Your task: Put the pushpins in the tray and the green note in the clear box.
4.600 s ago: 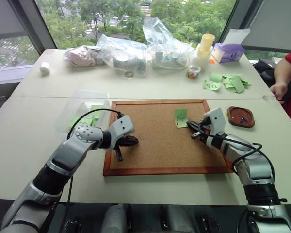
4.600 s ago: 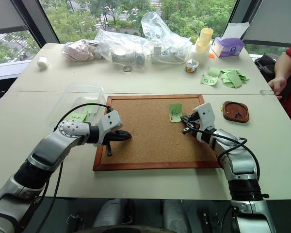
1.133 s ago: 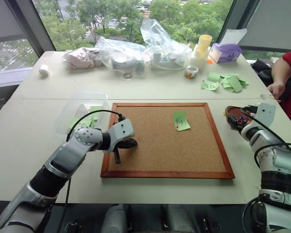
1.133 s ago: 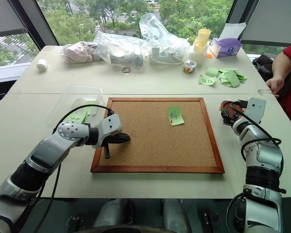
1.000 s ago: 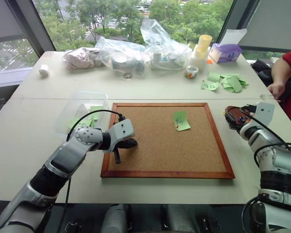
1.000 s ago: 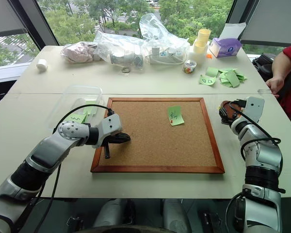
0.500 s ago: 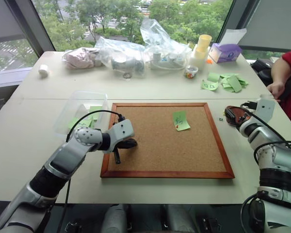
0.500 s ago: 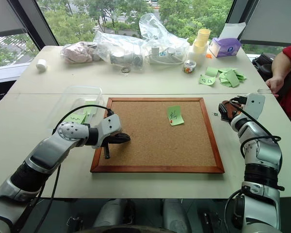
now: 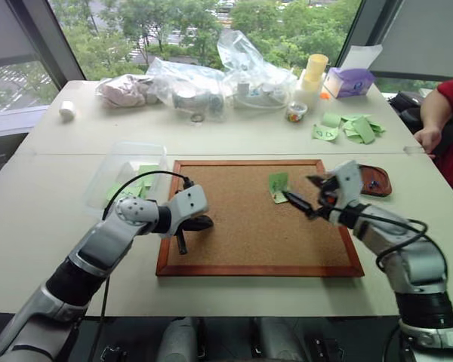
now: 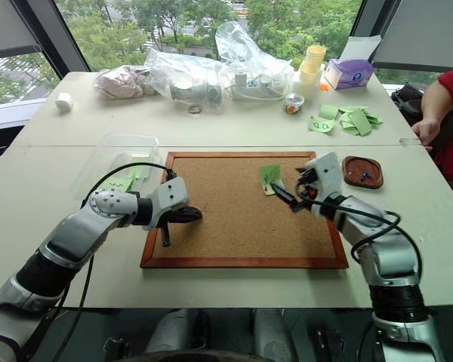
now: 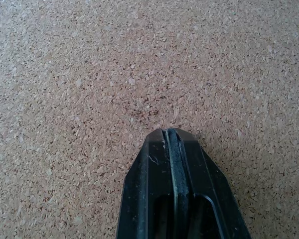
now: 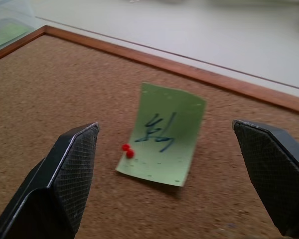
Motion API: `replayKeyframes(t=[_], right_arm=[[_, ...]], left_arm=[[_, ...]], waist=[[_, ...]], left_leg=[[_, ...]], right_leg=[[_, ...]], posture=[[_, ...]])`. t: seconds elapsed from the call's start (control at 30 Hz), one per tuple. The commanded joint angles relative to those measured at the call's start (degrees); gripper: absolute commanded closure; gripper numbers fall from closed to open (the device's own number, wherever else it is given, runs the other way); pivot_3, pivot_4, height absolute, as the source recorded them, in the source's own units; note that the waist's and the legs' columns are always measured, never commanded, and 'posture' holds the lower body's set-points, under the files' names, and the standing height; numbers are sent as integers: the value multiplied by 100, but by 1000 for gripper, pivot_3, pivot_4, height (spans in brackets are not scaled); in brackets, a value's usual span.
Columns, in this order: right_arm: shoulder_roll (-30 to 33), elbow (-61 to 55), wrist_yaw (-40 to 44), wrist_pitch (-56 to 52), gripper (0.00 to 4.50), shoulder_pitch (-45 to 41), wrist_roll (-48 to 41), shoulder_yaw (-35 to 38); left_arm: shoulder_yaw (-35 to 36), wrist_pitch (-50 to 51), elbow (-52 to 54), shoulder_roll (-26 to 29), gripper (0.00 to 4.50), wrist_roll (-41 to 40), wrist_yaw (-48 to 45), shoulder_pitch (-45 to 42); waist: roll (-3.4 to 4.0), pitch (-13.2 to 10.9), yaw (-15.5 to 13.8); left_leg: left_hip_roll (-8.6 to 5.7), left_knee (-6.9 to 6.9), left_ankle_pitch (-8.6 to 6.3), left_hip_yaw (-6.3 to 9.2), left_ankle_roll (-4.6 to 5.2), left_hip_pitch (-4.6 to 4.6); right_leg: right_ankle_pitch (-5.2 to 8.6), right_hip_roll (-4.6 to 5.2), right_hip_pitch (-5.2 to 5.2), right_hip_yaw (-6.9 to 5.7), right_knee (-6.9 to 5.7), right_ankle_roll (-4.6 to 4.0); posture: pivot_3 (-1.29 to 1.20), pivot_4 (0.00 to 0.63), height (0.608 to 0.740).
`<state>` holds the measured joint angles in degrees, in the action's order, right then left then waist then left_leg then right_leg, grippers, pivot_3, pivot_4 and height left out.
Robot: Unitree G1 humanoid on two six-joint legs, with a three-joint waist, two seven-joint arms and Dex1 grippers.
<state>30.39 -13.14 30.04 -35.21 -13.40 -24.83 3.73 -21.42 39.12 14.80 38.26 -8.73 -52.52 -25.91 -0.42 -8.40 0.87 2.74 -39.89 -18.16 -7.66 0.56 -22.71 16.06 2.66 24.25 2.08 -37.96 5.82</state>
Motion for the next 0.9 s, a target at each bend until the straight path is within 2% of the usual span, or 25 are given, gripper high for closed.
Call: replayKeyframes(t=[0.03, 0.43, 0.5, 0.57, 0.77, 0.9], right_arm=[[-81, 2, 61, 174, 73, -119, 64, -18], [-355, 658, 320, 382, 73, -383, 444, -505], [-408, 919, 306, 461, 585, -452, 589, -588], [-410, 1104, 370, 518, 1293, -465, 700, -678], [-430, 1299, 481, 670, 4359, -388, 940, -810], [-448, 1222, 487, 806, 4436, -345, 1085, -842]], left_arm=[[-178, 128, -161, 82, 4500, 143, -43, 146], [-148, 197, -74, 66, 4500, 132, 29, 244], [-149, 207, -66, 59, 4500, 133, 35, 245], [-146, 215, -60, 56, 4500, 133, 43, 241], [-126, 228, -51, 61, 4500, 132, 60, 245], [-123, 219, -69, 63, 4500, 143, 62, 237]], waist=[[-1, 0, -2], [-1, 0, 5], [-1, 0, 4], [-1, 0, 4], [-5, 3, 6], [-10, 6, 7]], left_leg=[[0, 0, 0, 0, 0, 0], [0, 0, 0, -1, 1, 1], [0, 0, 0, -1, 0, 2], [0, 0, 0, -2, 0, 1], [0, 2, 0, -2, -1, 14], [1, 3, 0, -2, -1, 20]], right_leg=[[0, 0, 0, 0, 2, 0], [0, -1, 0, 0, 2, 0], [0, -2, 0, 0, 2, 0], [0, -1, 0, 0, 2, 0], [0, -2, -13, 0, 2, 0], [0, -2, -19, 0, 3, -1]], posture=[[0, 150, 735], [0, 150, 735], [0, 150, 735], [0, 150, 735], [0, 150, 735], [0, 150, 735]])
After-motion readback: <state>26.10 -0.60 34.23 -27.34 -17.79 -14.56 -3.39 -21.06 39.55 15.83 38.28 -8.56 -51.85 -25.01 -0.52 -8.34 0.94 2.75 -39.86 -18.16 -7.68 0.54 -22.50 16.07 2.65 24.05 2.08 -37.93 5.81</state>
